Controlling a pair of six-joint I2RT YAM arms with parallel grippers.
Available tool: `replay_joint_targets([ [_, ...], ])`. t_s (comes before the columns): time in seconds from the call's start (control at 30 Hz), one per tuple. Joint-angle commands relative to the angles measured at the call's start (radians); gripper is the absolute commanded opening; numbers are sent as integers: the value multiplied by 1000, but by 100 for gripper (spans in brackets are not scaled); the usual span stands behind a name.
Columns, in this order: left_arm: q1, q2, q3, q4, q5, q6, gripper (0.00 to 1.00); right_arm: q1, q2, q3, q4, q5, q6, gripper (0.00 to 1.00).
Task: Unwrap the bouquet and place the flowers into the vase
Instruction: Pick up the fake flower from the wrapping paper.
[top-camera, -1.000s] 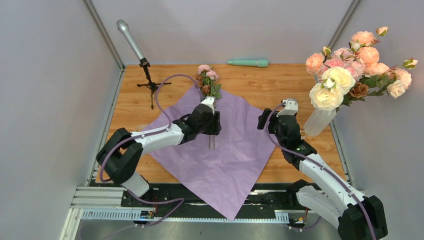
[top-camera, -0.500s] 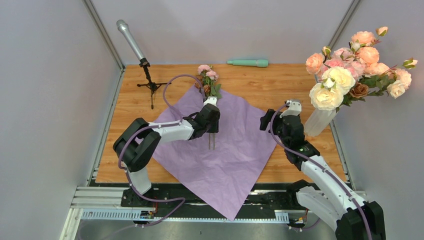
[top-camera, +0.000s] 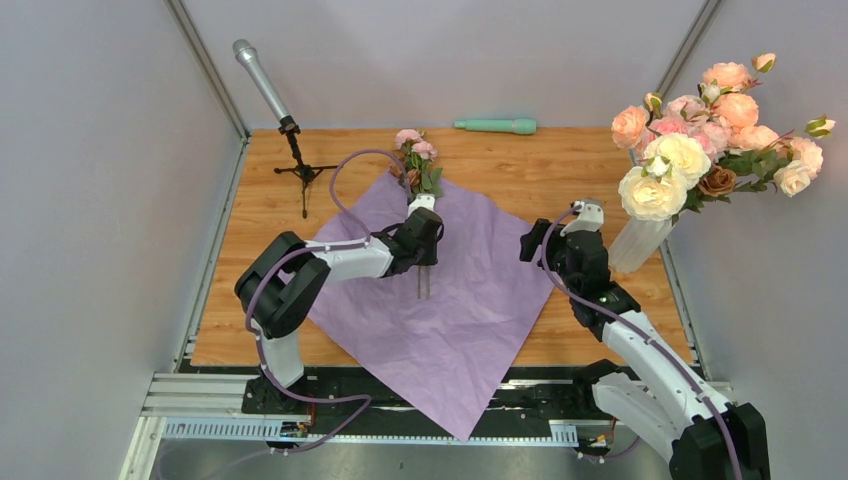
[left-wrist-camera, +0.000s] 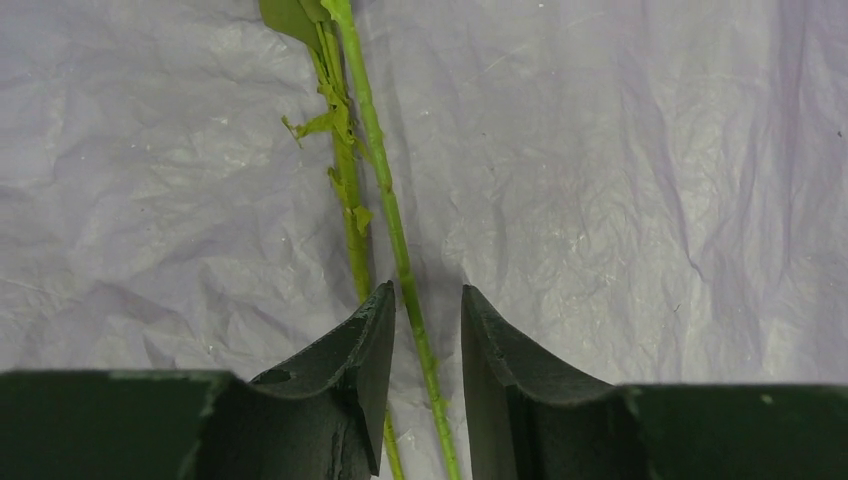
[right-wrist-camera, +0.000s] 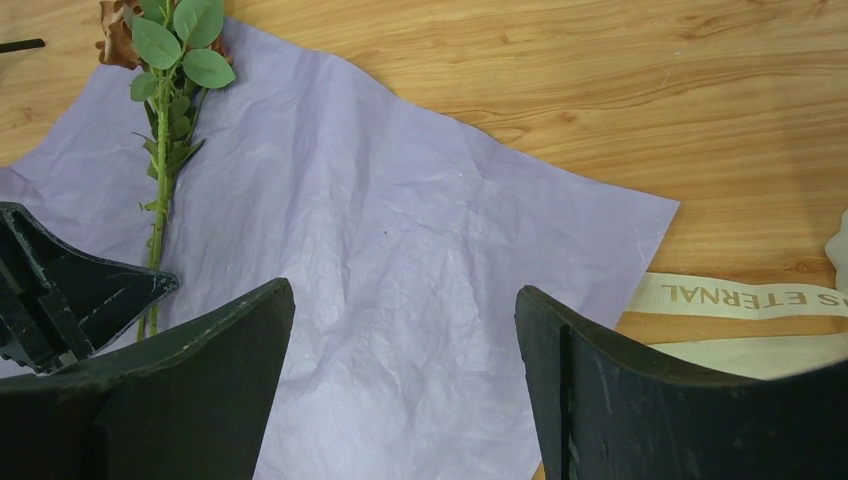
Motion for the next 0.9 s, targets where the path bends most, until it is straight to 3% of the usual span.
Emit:
replay_joint_targets([
  [0.0, -4, 22, 51, -19, -49, -9, 38, -8, -22, -8, 10, -10, 21, 82],
  [0.4, -4, 63, 66, -36, -47, -9, 27, -12, -37, -8, -2, -13, 23, 82],
  [0.73, -5, 24, 42, -27, -32, -49, 2, -13, -61, -10, -20, -4, 24, 82],
  [0.87, -4, -39, 5, 12, -40, -85, 0, -13, -72, -9, -27, 1, 24, 82],
])
